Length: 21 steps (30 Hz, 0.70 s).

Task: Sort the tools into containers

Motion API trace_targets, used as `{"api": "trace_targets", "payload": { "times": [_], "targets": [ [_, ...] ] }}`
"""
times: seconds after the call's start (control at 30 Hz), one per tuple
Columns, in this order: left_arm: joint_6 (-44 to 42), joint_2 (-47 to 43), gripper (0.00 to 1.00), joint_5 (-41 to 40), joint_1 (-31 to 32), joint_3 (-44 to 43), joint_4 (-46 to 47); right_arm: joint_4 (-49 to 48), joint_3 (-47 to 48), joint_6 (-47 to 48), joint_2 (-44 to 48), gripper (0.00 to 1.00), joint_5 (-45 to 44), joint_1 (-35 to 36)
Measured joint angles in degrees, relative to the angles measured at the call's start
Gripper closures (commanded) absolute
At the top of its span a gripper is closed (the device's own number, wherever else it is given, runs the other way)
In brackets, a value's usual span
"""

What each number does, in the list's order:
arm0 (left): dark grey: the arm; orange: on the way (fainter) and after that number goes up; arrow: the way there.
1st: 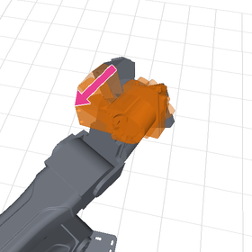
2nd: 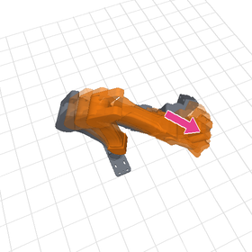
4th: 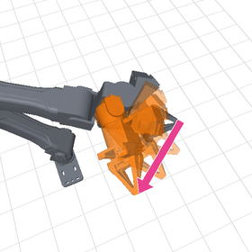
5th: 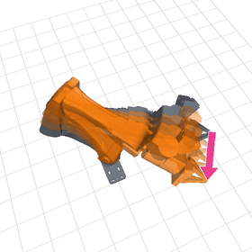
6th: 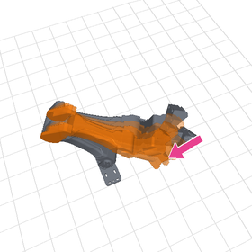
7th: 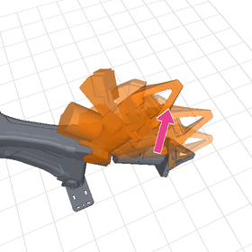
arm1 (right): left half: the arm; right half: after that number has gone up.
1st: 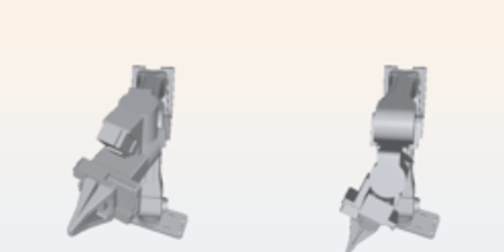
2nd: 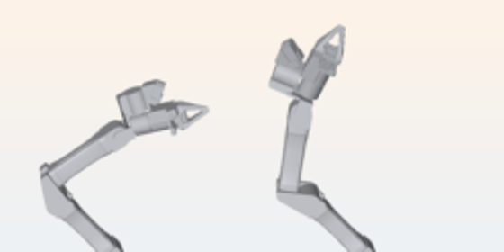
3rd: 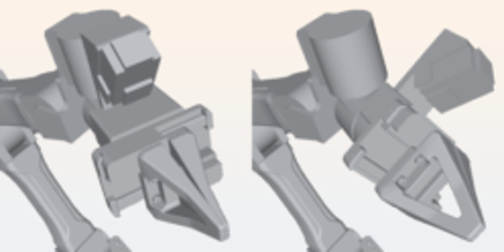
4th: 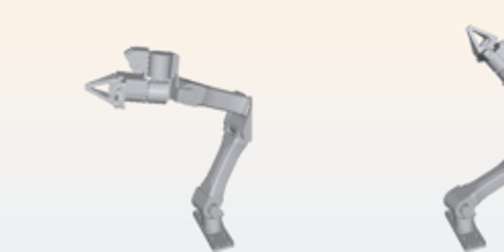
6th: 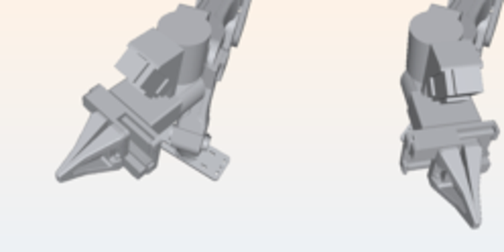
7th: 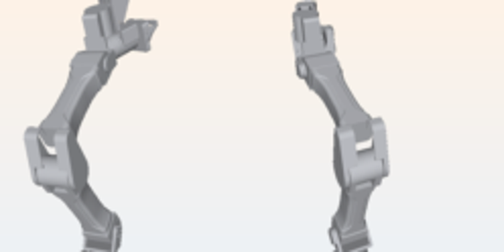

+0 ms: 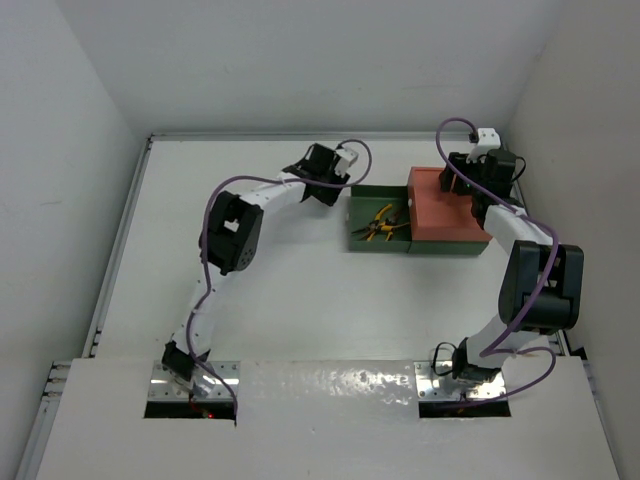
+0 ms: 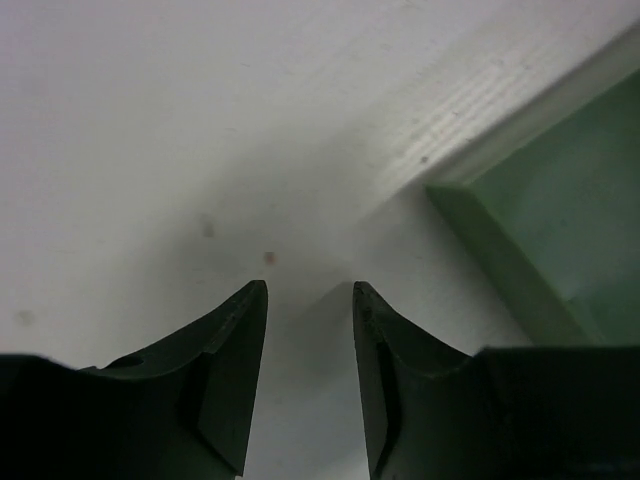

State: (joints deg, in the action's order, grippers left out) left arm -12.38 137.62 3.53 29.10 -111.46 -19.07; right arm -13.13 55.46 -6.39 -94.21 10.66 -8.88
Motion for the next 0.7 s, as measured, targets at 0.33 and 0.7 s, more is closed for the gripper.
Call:
{"api": "trace_targets", "payload": {
  "times": [0.33,0.7],
  "targets": [
    [5.86,2.16,0.66,3.50,7.56,-2.29,0.83,0.00,0.00,-0.02,-0.02,0.37,0.02,0.00],
    [11.89,6.88,0.54,10.93,14.95,-12.28,3.50,-0.24,0.00,-0.09,-0.15,0.37,0.04,-0.04]
  ]
}}
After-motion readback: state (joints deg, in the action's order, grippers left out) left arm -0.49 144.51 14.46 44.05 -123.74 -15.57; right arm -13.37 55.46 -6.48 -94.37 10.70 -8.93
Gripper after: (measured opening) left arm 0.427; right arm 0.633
